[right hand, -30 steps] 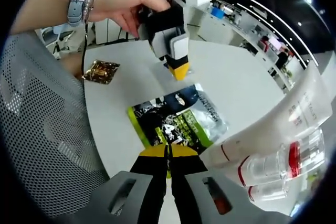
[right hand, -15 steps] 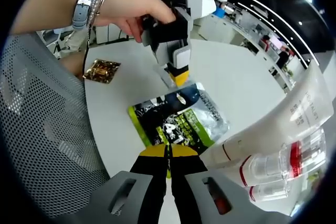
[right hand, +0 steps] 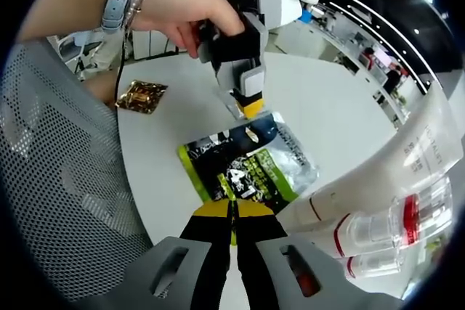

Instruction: Arrange the skincare products in the storage area until every visible bottle or jar stands upright without overlapping.

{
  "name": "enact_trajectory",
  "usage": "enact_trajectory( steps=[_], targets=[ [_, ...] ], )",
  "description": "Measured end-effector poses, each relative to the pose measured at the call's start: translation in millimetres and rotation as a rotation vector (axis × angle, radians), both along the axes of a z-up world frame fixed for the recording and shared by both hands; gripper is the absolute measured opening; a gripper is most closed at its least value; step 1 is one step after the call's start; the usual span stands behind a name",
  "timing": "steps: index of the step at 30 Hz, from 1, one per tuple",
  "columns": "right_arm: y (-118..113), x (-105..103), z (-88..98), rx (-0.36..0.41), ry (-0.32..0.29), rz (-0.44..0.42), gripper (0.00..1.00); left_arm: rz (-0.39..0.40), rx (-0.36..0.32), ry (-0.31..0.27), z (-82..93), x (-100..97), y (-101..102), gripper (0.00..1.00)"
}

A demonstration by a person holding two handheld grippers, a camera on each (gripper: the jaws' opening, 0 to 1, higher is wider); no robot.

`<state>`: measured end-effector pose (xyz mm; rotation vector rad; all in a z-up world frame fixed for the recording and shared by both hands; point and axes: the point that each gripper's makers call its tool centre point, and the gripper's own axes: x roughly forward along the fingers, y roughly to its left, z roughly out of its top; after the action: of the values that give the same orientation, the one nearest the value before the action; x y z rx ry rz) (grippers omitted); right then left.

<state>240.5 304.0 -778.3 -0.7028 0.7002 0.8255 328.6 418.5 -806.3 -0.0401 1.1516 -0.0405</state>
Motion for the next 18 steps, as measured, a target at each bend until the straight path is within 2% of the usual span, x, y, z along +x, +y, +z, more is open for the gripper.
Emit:
enact_trajectory(
  steps=[4,12,18],
  targets=[
    [0.9,-1.1,-0.1,-0.001,0.000,0.006,0.00,-0.023,0.016,-0.007,-0.5,-0.1,-0.9,0.45],
    [0.2,0.2,1.5,0.001,-0.005,0.004,0.00,-0.003,0.029,0.001,1.5,-2.5,6.1,0.47],
    [1.7,-0.4,2.0,0.005,-0.003,0.009,0.00,0.017,0.013,-0.039,17.2,4.7,14.8,0.47]
  ],
)
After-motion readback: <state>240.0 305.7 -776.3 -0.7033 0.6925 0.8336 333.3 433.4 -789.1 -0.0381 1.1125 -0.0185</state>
